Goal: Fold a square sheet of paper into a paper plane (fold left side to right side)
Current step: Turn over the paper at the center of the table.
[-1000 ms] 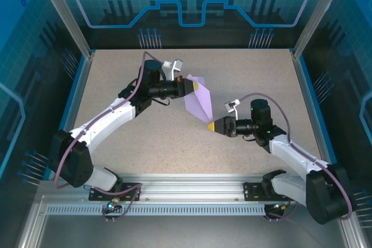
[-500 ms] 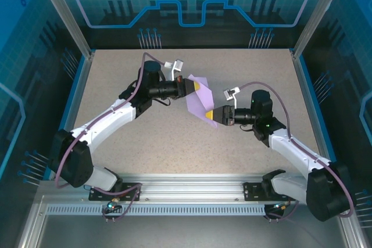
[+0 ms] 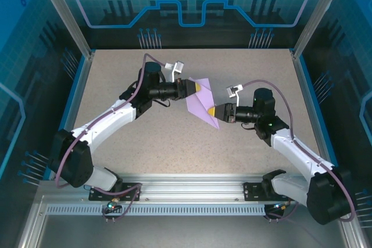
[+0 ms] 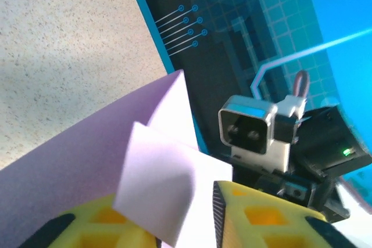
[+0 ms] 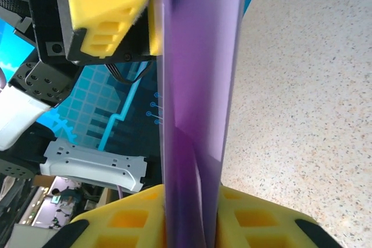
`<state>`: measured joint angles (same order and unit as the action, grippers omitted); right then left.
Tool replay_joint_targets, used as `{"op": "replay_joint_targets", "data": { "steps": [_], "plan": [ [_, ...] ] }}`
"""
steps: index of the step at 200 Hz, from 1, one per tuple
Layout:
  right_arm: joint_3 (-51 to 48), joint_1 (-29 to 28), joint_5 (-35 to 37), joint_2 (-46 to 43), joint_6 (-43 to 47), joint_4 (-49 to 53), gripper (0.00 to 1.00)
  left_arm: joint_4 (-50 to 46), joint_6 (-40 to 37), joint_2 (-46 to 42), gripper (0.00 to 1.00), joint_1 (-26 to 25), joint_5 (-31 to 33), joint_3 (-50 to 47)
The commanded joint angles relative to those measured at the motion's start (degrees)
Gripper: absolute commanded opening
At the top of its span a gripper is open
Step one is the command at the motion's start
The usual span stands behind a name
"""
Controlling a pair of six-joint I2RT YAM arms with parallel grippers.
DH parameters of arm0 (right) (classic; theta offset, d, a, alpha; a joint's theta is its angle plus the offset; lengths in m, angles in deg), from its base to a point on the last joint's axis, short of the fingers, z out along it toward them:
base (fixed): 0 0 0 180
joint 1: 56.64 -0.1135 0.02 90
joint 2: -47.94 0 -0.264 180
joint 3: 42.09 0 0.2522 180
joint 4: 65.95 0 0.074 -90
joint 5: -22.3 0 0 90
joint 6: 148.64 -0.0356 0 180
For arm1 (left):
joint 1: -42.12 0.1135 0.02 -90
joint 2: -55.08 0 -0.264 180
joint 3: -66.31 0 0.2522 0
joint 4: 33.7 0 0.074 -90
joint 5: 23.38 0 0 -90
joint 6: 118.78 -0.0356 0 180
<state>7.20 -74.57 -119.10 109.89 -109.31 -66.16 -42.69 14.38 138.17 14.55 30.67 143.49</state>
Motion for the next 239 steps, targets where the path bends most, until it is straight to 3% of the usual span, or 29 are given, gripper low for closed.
{"op": "replay_joint_targets", "data": {
  "steps": [1, 15, 48, 81, 100, 123, 146, 168, 197, 239],
  "plan": [
    [3.07, 0.58, 3.07, -2.54, 6.22, 9.54, 0.22, -8.04, -6.86, -3.07, 0.48, 0.18, 3.53, -0.24],
    [4.64, 0.28, 6.15, -3.76, 11.09, 16.82, 0.2, -13.82, -10.43, -5.43, 0.61, 0.38, 7.93, -0.31],
    [10.28, -2.02, 19.17, -5.69, 22.89, 35.25, 0.14, -21.01, -14.85, -13.64, 0.82, 0.77, 16.69, -3.29],
    [14.55, -5.02, 30.77, -5.11, 28.04, 44.53, 0.08, -25.89, -17.02, -22.51, 0.92, 0.98, 25.51, -6.38],
    [18.77, -8.71, 39.34, -3.77, 30.62, 48.71, 0.07, -27.74, -17.49, -26.93, 0.95, 1.04, 29.64, -7.94],
    [23.68, -15.31, 55.23, 0.22, 32.9, 55.16, 0.07, -29.54, -17.66, -31.64, 0.97, 1.06, 33.84, -9.69],
    [29.86, -23.41, 73.71, 7.27, 33.59, 62.62, 0.06, -30.58, -17.5, -35.48, 0.99, 1.07, 37.27, -11.19],
    [35.6, -28.91, 87.02, 16.14, 32.31, 69.83, 0.06, -31.62, -17.32, -38.08, 0.99, 1.12, 39.76, -11.88],
    [41.75, -34.41, 98.29, 26.81, 31.78, 75.78, 0.06, -32.57, -17.36, -39.99, 0.99, 1.12, 41.45, -11.91],
    [48.81, -40.19, 107.92, 43.02, 33.3, 81.43, 0.07, -33.34, -17.33, -40.54, 0.99, 1.21, 42.27, -12.07]
  ]
}}
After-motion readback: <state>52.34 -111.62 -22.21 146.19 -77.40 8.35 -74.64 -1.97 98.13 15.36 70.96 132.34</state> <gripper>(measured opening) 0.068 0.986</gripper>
